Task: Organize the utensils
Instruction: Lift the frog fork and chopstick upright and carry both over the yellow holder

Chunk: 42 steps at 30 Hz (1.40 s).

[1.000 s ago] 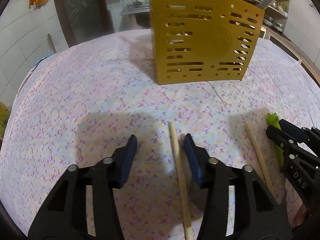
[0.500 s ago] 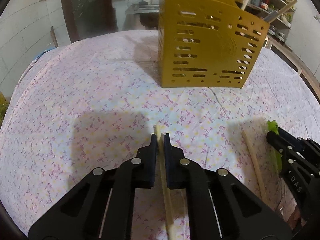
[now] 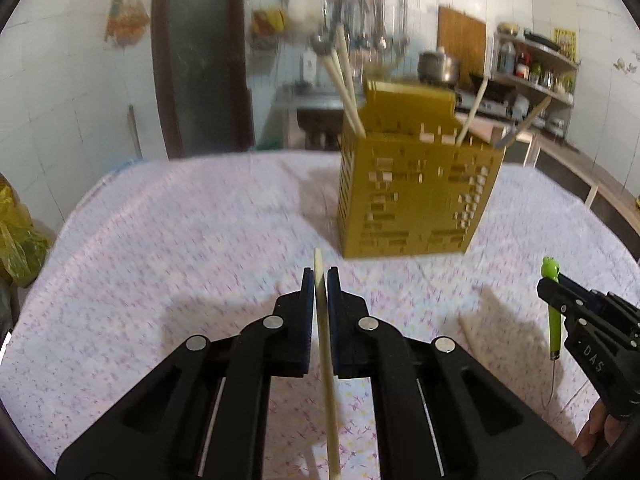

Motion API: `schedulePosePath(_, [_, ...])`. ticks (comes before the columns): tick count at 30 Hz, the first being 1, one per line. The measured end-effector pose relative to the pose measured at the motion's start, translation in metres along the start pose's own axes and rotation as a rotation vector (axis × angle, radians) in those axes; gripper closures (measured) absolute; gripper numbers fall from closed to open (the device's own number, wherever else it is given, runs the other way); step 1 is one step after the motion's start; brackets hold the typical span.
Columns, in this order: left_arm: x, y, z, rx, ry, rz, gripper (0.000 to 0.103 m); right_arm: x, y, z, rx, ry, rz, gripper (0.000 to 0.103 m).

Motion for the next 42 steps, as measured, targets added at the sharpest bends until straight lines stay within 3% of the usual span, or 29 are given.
schedulePosePath(6, [0.03,-0.022,-0.009,0.032,-0.006,0.131,0.098,0.021,-0.017,-0.004,0.021,0.014,0.137,0.087])
schedulePosePath(9, [0.033,-0.024,-0.01,0.019,-0.009,0.138,0.098,0.027,-0.022,-0.006,0.024,0.012,0.171,0.087])
schedulePosePath(12, [0.023,-0.019,-0.014,0.036,0.001,0.079,0.098,0.023,-0.02,-0.008,0.033,0.012,0.156,0.087])
schedulePosePath(16, [-0.013,0.003,-0.02,0.056,0.005,-0.084,0.097,0.016,-0.014,-0.008,0.05,0.017,0.116,0.087])
schedulePosePath(18, [-0.028,0.015,-0.022,0.053,-0.01,-0.148,0.082,0.014,-0.011,-0.008,0.052,0.018,0.103,0.087])
schedulePosePath(19, [-0.036,0.021,-0.023,0.051,-0.018,-0.186,0.066,0.013,-0.01,-0.008,0.054,0.019,0.098,0.087])
schedulePosePath(20, [-0.042,0.027,-0.025,0.054,-0.026,-0.214,0.06,0.012,-0.01,-0.008,0.054,0.02,0.094,0.087])
schedulePosePath(25, [-0.062,0.045,-0.023,0.039,-0.033,-0.293,0.06,0.009,-0.006,-0.006,0.049,0.021,0.073,0.087])
schedulePosePath(29, [-0.07,0.053,-0.017,-0.006,-0.055,-0.308,0.06,0.009,-0.006,-0.005,0.045,0.019,0.065,0.087])
schedulePosePath(33, [-0.075,0.054,-0.011,-0.045,-0.076,-0.298,0.061,0.009,-0.005,-0.005,0.037,0.011,0.058,0.087])
schedulePosePath(38, [-0.074,0.052,0.002,-0.075,-0.049,-0.304,0.089,0.008,-0.006,-0.005,0.033,0.007,0.053,0.087])
schedulePosePath(42, [-0.072,0.052,0.006,-0.098,-0.056,-0.294,0.098,0.009,-0.007,-0.003,0.027,0.007,0.054,0.087])
Point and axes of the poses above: each gripper's, at about its wrist camera, not at the fingertips, and x roughly against the way its jaws point, z to its right, y to its underside, the point moved 7 cm from there along -x, roughly the way its jaws point, and after that the axes turned 4 degrees about z, right-handed, at the moved point
